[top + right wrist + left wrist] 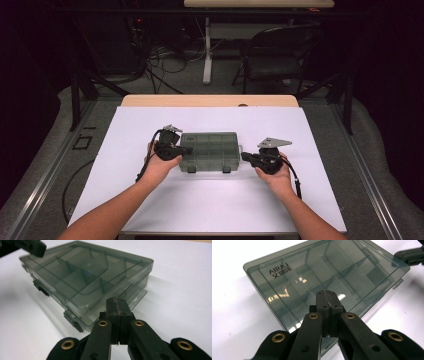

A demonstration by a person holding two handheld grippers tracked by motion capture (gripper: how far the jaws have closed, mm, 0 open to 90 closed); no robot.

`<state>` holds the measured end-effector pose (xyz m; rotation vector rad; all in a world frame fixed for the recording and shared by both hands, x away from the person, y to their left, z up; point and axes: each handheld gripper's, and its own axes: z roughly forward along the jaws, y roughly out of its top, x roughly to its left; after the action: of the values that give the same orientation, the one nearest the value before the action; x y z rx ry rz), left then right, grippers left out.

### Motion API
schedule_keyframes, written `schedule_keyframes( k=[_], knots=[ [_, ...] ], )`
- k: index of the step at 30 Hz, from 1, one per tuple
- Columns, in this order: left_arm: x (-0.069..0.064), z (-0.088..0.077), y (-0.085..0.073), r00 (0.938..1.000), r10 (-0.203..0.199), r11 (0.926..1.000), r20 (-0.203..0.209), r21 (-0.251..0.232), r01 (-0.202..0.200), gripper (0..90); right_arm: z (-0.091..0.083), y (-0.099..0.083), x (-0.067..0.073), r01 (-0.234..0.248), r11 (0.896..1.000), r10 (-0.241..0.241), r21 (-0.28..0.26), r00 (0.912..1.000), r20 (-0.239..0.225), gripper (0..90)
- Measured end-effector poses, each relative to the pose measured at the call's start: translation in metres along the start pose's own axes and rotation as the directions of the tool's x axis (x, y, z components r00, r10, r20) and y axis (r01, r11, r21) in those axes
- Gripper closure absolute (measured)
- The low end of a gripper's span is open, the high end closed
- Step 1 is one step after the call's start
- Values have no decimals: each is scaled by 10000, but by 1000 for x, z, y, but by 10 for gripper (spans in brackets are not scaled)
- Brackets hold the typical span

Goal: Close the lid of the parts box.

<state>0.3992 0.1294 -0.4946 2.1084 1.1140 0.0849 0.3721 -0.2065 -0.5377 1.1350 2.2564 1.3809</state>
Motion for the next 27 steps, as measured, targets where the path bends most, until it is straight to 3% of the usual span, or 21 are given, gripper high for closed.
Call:
schedule_keyframes(
  k=[10,14,27],
  knots=[
    [4,7,-15,9997,-232,9997,67,38,232,900,-3,8,5,-6,9997,0,-257,9998,-221,900],
    [3,8,-16,9999,-136,9999,-28,25,136,900,-2,12,8,44,9995,-55,-312,9994,-346,900],
    [4,8,-19,9999,-157,9997,72,-172,158,900,14,7,19,291,9992,-270,261,9966,-783,900]
  ],
)
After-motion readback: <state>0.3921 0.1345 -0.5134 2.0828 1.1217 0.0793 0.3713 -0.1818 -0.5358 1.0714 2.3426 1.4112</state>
